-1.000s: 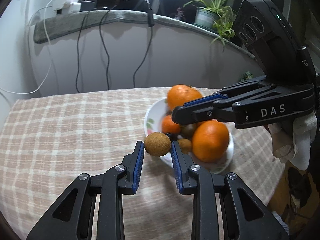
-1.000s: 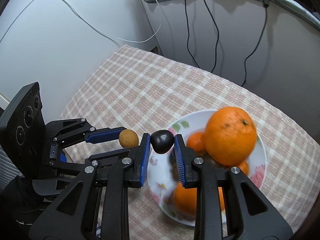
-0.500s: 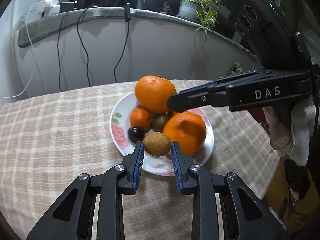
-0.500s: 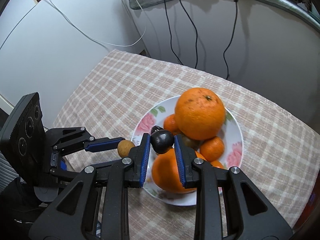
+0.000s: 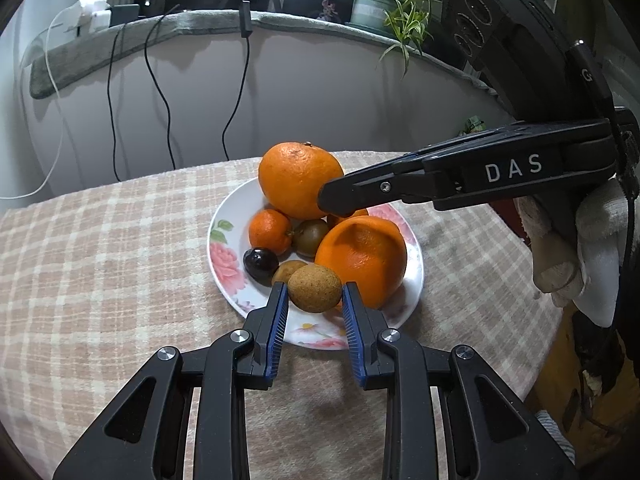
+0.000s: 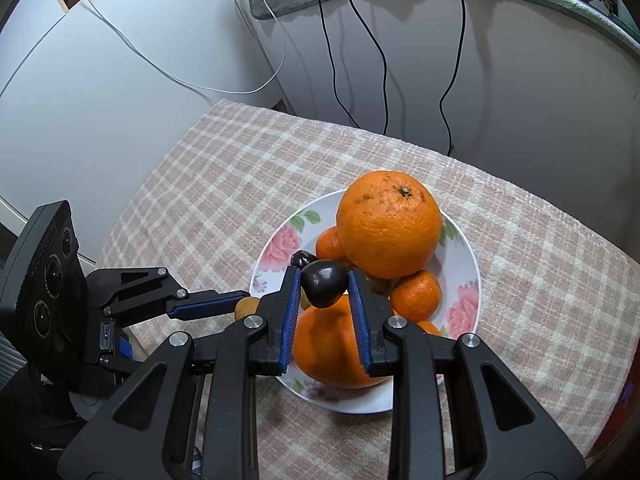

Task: Organize fruits
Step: 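Carry the kiwi with the left gripper while the right gripper carries the plum over the plate, then open both grippers to drop the kiwi and plum into the plate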

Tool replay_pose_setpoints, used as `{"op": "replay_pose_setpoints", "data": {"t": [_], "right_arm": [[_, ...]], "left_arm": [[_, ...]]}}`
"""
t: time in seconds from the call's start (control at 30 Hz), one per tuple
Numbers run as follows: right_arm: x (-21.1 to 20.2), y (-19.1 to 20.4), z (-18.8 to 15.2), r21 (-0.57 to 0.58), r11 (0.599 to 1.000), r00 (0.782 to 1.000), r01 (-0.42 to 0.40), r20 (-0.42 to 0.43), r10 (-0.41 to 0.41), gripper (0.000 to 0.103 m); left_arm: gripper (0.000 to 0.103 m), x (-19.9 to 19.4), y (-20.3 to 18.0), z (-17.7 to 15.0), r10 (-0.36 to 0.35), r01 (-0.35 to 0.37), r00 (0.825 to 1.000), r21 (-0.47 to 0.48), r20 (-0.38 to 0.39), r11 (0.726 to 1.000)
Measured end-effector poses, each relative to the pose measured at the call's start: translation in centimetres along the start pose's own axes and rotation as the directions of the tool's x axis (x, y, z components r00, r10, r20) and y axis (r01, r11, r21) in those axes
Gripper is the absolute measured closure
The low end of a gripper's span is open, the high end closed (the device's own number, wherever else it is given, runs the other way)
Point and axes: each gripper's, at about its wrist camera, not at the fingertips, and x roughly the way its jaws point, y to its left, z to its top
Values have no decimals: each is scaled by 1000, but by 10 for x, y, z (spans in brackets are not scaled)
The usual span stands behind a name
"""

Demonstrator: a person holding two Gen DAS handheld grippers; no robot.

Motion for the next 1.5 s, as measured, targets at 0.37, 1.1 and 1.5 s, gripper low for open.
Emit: {"op": "replay_pose_setpoints", "data": {"t": [0.37,1.1,1.5], "right_arm": [[7,1,2,-2,1000,1000,6,-7,-6,77],[10,2,2,-11,1000,1000,17,-2,-17,62],[3,-1,3,-16,999,999,33,24,-32,37]], "left_arm": [[77,1,0,1,9,-9,1000,4,-4,1000],[61,2,2,2,24,-24,1000,13,1,1000],[34,0,0,2,40,-40,999,20,13,999]]}}
